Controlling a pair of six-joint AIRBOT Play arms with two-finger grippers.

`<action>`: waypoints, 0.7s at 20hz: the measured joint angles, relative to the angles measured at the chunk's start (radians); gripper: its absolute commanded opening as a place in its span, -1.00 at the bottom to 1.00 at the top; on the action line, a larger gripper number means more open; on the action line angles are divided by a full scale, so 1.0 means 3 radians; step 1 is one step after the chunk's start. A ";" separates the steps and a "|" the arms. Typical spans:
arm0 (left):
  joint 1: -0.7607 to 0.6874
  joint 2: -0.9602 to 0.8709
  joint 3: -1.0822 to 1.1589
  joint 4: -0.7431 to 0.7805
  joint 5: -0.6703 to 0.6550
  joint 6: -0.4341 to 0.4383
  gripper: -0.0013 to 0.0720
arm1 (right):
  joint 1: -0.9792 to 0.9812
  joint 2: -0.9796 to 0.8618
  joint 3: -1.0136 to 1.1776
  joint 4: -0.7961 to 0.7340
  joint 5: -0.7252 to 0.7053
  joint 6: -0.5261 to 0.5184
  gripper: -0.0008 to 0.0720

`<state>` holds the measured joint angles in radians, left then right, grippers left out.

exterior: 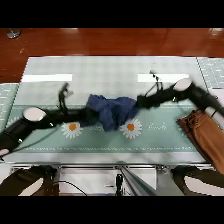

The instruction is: Fold the shirts.

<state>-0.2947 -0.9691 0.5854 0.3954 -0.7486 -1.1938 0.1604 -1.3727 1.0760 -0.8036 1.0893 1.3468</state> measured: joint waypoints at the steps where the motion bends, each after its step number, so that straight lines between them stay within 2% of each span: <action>1: 0.0153 0.0018 0.0216 -0.0001 -0.0037 0.0008 -0.90 | -0.0083 -0.0005 0.0348 -0.0027 0.0097 0.0038 -0.89; 6: 0.0896 0.0061 0.1549 -0.0027 -0.0156 0.0009 -0.90 | -0.0460 -0.0003 0.2415 -0.0373 0.0650 0.0278 -0.89; 8: 0.1214 0.0071 0.2102 0.0011 -0.0305 -0.0056 -0.90 | -0.0558 0.0131 0.2995 -0.0519 0.0810 0.0315 -0.89; 11: 0.1648 0.0134 0.2742 0.0221 -0.0575 -0.0205 -0.90 | -0.0636 0.0561 0.3297 -0.0814 0.0921 0.0326 -0.89; 14: 0.2042 0.0333 0.3095 0.0575 -0.0848 -0.0394 -0.90 | -0.0666 0.1151 0.3220 -0.1119 0.0968 0.0322 -0.89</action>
<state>0.3180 -0.8692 1.5139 0.5678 -1.0031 -1.3121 -0.0395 -1.0275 2.0418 -1.1393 1.3796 1.4433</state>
